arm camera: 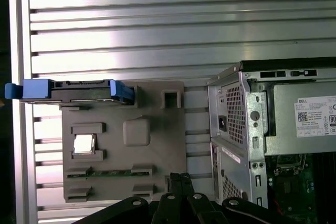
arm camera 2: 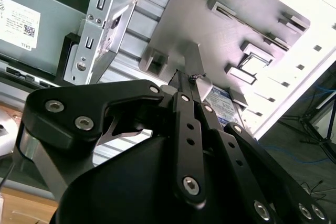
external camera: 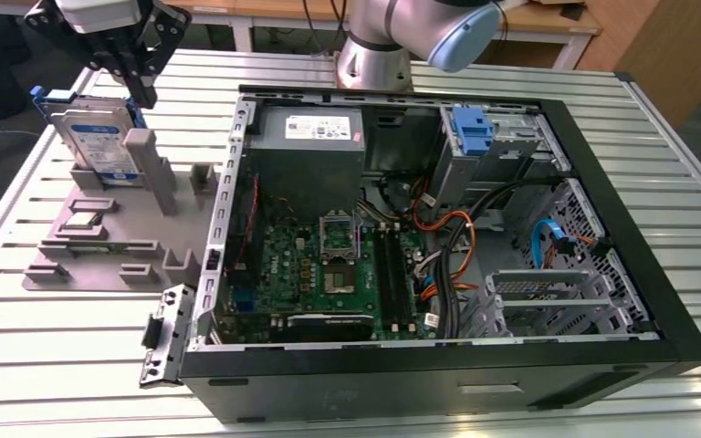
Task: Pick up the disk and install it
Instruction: 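Reach for the disk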
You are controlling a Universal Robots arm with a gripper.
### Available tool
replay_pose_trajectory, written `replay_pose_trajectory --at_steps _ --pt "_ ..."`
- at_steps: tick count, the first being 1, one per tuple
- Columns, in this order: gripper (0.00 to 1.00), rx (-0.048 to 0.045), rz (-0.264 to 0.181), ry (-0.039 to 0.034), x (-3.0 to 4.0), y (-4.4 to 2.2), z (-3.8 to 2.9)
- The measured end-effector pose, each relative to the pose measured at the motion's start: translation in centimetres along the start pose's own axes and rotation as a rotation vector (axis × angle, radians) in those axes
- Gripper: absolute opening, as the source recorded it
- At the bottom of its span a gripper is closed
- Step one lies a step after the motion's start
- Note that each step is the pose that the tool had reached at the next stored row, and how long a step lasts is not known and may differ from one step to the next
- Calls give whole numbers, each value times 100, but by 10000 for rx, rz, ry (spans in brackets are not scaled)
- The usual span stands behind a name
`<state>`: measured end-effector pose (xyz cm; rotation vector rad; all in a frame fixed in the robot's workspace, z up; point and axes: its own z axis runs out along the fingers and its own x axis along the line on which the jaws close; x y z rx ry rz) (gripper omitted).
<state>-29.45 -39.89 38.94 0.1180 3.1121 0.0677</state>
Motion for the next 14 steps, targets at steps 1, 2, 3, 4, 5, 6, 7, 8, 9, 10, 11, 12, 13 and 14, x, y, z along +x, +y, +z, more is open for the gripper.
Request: replay_pose_trajectory --at_steps 1,2,3,4,5,6,7,8,9,10,11,12,13,14 --pt "11 0 0 1 12 -1 0" --pt "11 1 0 1 25 -2 0" --pt "11 1 0 1 37 -3 0" --pt "11 0 0 0 49 -4 0" --pt "11 0 -1 0 62 -5 0" --pt "11 1 -1 1 74 -6 0" --pt "11 0 -1 1 85 -7 1" --pt "11 0 -1 0 94 -7 1" --pt "11 0 -1 0 96 -8 1" --pt "11 0 -2 1 96 -7 1" --pt "11 1 0 1 101 -8 0" --pt "11 1 0 1 103 -8 9" --pt "11 0 -1 1 103 -8 10" --pt "11 1 -1 1 103 -8 10"
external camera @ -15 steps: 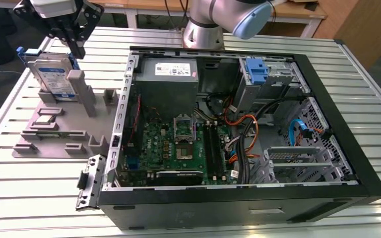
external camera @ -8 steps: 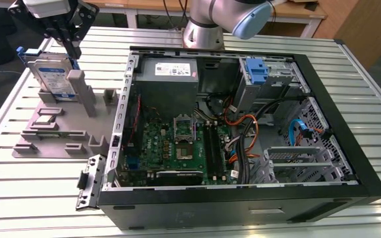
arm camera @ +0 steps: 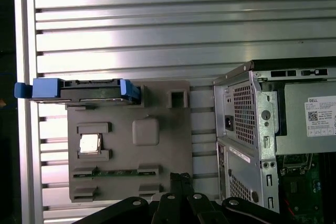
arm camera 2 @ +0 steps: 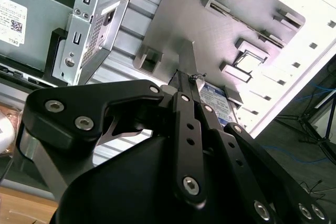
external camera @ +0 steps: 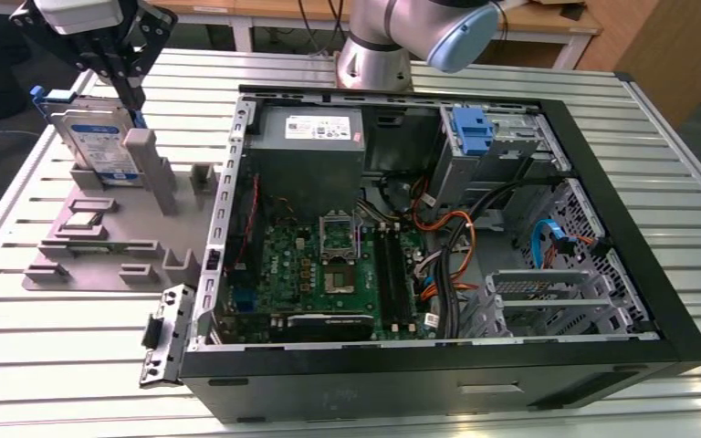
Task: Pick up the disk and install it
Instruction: 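Reach for the disk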
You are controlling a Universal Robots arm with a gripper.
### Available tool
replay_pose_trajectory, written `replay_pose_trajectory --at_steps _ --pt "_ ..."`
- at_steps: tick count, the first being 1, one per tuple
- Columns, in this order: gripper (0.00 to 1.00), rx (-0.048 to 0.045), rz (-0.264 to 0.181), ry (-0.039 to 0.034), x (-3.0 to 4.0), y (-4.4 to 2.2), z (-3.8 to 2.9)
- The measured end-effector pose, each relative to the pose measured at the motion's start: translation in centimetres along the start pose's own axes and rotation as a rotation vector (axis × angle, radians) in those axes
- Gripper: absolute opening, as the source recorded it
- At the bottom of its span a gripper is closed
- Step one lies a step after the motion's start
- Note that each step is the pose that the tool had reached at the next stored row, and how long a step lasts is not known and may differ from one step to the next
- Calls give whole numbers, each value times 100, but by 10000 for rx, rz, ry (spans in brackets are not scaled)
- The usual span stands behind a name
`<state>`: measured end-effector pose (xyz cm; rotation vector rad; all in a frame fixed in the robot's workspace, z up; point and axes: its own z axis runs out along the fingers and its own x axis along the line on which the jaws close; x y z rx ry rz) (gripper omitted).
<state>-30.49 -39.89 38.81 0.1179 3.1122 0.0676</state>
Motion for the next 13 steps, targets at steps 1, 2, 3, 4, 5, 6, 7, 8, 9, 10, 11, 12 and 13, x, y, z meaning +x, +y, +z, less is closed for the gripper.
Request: replay_pose_trajectory --at_steps 1,2,3,4,5,6,7,8,9,10,11,12,13 --pt "11 0 0 0 0 0 0" --pt "11 -1 0 0 1 0 2" --pt "11 0 0 -1 2 0 3" --pt "11 -2 2 -2 6 0 6" --pt "11 -1 0 -1 8 -1 8" --pt "11 -1 1 -2 12 -1 11" --pt "11 -1 1 -1 19 -2 14" --pt "11 -1 1 -1 27 -3 18" --pt "11 -1 1 -1 36 -3 22" --pt "11 0 1 0 48 -4 26" --pt "11 0 1 0 61 -4 31" --pt "11 0 0 0 75 -5 37" --pt "11 0 0 0 89 -5 42"
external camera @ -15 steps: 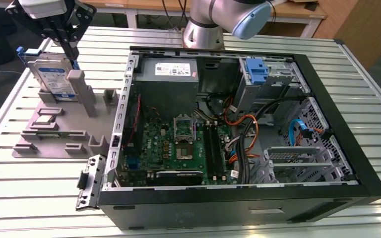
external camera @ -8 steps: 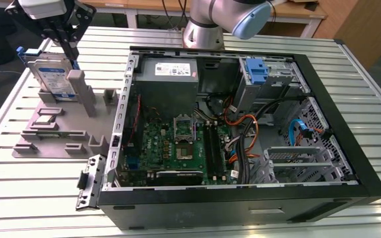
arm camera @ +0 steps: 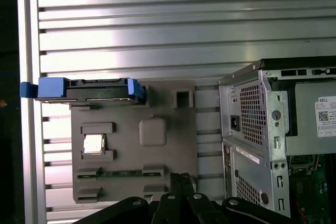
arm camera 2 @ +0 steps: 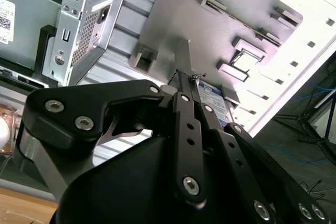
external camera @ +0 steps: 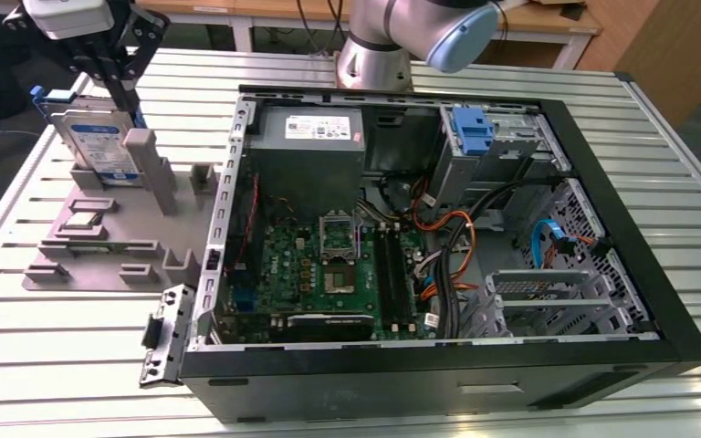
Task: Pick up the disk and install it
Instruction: 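Reach for the disk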
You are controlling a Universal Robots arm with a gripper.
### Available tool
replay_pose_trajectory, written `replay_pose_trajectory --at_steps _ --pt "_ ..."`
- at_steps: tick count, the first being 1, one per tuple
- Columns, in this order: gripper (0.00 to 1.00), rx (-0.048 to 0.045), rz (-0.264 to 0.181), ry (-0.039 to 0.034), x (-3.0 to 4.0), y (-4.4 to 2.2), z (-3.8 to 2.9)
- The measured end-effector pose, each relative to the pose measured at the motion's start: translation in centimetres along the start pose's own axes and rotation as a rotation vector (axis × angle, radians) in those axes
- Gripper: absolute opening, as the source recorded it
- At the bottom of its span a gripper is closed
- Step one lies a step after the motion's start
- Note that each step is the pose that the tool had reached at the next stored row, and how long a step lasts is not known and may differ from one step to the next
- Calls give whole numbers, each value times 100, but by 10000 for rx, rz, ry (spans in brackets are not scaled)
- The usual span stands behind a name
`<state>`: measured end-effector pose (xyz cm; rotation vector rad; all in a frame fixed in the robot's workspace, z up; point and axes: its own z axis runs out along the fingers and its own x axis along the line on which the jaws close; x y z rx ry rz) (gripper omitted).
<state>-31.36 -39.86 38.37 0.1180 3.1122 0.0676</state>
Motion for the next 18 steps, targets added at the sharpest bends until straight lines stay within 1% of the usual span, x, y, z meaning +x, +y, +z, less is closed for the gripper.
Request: replay_pose_trajectory --at_steps 5,10,18 --pt "11 0 0 0 69 -2 23" --pt "11 0 0 0 123 -3 38" --pt "11 -7 1 -1 132 0 43"
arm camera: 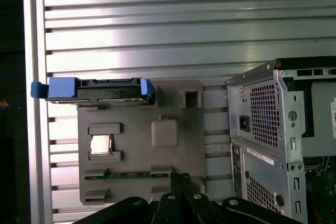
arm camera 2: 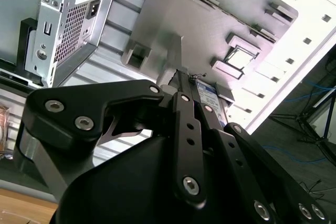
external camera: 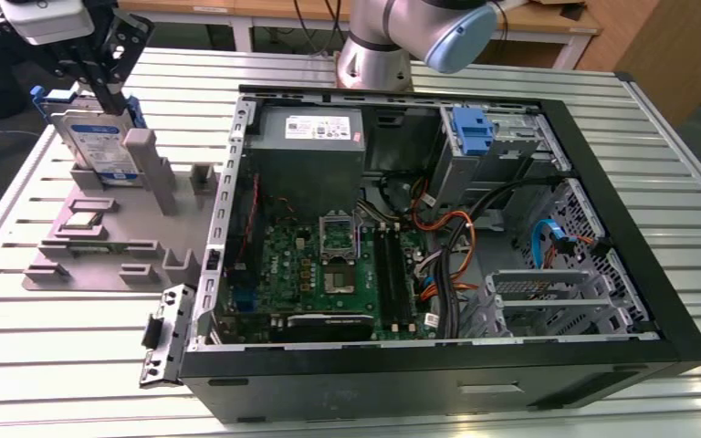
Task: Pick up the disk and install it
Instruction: 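Reach for the disk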
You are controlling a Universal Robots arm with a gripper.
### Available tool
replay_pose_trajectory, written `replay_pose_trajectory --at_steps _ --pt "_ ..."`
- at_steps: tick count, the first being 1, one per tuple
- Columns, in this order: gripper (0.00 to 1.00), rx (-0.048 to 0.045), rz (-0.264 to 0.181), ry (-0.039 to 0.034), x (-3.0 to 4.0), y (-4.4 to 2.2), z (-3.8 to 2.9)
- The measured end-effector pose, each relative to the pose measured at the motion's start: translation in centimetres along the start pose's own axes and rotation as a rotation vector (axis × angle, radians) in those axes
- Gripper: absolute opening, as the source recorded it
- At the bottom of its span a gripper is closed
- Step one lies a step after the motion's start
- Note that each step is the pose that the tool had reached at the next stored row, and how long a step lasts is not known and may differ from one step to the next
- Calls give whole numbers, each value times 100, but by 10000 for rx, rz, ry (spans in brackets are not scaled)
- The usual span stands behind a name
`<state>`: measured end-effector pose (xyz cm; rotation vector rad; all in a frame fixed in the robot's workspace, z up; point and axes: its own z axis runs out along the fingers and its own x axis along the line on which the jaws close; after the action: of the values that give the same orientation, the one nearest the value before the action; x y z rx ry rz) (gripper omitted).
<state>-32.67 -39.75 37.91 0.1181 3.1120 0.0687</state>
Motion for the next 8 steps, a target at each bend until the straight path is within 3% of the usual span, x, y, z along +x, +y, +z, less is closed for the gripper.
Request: replay_pose_trajectory --at_steps 8 --pt "11 -4 -1 2 3 41 7"
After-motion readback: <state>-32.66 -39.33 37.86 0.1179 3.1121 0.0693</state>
